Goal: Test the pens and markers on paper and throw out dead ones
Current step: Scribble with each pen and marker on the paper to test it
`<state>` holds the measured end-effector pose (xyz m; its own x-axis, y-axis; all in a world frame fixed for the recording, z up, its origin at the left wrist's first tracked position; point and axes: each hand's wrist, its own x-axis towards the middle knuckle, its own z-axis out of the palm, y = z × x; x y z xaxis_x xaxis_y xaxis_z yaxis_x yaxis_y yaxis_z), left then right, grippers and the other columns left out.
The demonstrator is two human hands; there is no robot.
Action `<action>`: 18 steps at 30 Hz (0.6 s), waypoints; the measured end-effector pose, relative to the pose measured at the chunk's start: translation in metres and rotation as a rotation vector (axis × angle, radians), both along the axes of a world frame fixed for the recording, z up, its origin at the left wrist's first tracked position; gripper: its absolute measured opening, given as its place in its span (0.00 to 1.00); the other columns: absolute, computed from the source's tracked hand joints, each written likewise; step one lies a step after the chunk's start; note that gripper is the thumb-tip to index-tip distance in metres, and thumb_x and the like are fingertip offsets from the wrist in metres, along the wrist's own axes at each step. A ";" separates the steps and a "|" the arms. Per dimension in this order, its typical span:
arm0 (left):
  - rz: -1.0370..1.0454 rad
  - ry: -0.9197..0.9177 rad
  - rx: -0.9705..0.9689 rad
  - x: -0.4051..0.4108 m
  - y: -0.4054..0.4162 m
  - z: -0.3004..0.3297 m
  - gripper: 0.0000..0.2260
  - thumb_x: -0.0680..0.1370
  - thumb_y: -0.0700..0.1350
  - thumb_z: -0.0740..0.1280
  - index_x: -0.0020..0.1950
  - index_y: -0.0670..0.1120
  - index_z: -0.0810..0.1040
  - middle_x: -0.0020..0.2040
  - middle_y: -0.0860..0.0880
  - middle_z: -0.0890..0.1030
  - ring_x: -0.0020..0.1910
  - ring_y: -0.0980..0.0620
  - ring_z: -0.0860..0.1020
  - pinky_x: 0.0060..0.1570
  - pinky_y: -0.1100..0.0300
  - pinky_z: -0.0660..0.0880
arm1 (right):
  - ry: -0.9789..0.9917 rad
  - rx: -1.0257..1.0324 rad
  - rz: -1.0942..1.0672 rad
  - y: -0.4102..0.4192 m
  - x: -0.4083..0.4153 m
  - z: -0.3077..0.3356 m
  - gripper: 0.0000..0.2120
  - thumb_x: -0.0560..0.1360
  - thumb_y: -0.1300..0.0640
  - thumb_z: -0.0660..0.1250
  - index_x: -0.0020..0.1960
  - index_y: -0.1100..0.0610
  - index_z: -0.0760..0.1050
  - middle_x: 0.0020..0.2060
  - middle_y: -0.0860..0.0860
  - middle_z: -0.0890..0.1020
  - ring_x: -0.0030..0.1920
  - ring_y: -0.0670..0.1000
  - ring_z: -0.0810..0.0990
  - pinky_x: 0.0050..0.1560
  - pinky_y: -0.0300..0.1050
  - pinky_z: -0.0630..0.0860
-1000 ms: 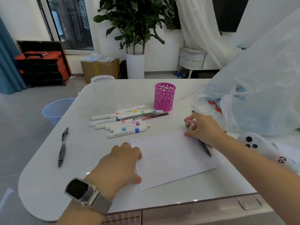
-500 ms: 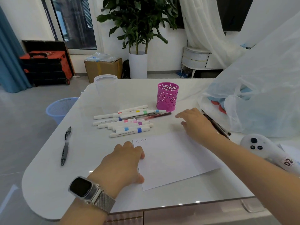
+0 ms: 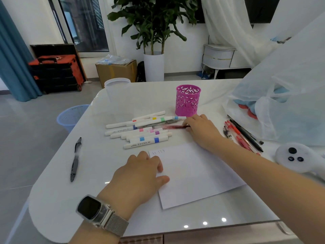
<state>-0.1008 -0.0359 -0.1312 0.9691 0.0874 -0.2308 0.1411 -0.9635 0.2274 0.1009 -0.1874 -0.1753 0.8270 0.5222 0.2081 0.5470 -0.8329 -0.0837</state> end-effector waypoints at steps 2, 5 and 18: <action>0.011 0.008 -0.011 0.000 -0.001 0.000 0.14 0.78 0.61 0.55 0.60 0.58 0.69 0.57 0.55 0.66 0.59 0.54 0.65 0.56 0.57 0.70 | -0.024 -0.004 -0.023 -0.003 -0.003 0.001 0.11 0.81 0.54 0.57 0.60 0.55 0.71 0.57 0.53 0.75 0.58 0.55 0.69 0.53 0.49 0.70; 0.018 0.006 -0.014 -0.001 -0.001 0.002 0.16 0.79 0.61 0.53 0.58 0.56 0.71 0.54 0.55 0.67 0.58 0.54 0.67 0.57 0.56 0.71 | -0.105 -0.110 -0.058 -0.007 -0.011 0.003 0.11 0.83 0.54 0.53 0.59 0.58 0.69 0.56 0.54 0.76 0.57 0.56 0.70 0.50 0.48 0.68; 0.245 -0.652 -0.233 0.000 0.013 0.023 0.16 0.79 0.53 0.59 0.66 0.53 0.68 0.62 0.51 0.69 0.51 0.49 0.76 0.51 0.56 0.72 | 0.438 0.798 0.295 -0.009 -0.102 0.099 0.04 0.77 0.57 0.66 0.45 0.52 0.78 0.34 0.47 0.82 0.32 0.41 0.76 0.36 0.33 0.76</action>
<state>-0.1009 -0.0233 -0.1078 0.8749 0.3380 0.3468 0.1125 -0.8384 0.5334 -0.0010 -0.1965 -0.0767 0.7736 0.5601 0.2963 0.5110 -0.2750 -0.8144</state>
